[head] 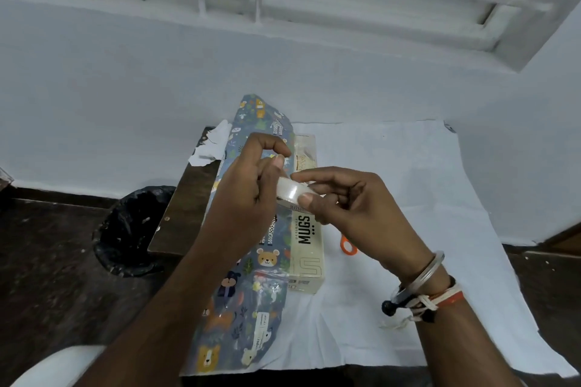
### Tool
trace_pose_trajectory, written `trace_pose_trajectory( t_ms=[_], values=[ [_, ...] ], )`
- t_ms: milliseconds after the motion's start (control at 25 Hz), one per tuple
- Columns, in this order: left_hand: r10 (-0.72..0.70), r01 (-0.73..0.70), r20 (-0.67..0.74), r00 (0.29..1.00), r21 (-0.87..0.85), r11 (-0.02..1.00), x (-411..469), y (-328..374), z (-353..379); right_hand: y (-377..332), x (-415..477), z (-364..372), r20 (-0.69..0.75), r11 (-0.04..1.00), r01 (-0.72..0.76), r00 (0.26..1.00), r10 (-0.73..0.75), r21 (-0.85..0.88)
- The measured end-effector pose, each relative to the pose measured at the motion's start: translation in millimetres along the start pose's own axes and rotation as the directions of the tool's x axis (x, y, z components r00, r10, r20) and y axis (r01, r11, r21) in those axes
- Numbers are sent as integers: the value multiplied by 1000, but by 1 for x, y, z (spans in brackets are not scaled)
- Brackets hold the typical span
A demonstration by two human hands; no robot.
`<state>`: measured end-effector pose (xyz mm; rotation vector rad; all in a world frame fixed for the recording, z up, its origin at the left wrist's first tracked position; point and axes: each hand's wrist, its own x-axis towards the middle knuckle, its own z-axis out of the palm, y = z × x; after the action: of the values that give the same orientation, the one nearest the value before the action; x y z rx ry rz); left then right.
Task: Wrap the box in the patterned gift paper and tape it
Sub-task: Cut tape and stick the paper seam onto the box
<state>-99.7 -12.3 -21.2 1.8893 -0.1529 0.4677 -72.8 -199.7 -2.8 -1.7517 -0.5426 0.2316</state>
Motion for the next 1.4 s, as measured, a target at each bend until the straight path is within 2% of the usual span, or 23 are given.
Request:
trace_pose_trajectory(
  t_ms=[120,200,360,440,560,680,800,1080,1280,1400],
  values=[
    [17,-16,-2,1000,71,997,4,0,-4,3,1,3,-42,993,55,997,-59,-103],
    [19,-18,-8,1000,103,994,7,0,-6,4,1,5,-70,991,91,993,-99,-99],
    [23,-27,34,999,113,993,8,-3,-7,5,3,3,-45,959,217,972,-229,-182],
    [15,-21,56,998,105,994,7,-5,-6,4,3,1,-11,900,304,946,-323,-311],
    [-1,-6,82,997,87,996,7,-6,-5,8,4,5,98,699,401,897,-431,-593],
    [-14,5,105,994,86,996,7,-8,-4,8,3,12,179,527,388,897,-405,-756],
    [-11,0,108,994,105,994,7,-9,-3,7,1,15,216,437,365,910,-354,-822],
    [39,-51,74,997,174,983,7,-9,-1,-2,0,14,234,415,319,941,-244,-852],
    [103,-113,54,993,247,962,4,-7,2,-3,0,12,261,392,341,934,-244,-854],
    [54,-31,-64,996,321,946,11,-8,-10,4,-4,4,248,376,328,937,-246,-867]
  ],
)
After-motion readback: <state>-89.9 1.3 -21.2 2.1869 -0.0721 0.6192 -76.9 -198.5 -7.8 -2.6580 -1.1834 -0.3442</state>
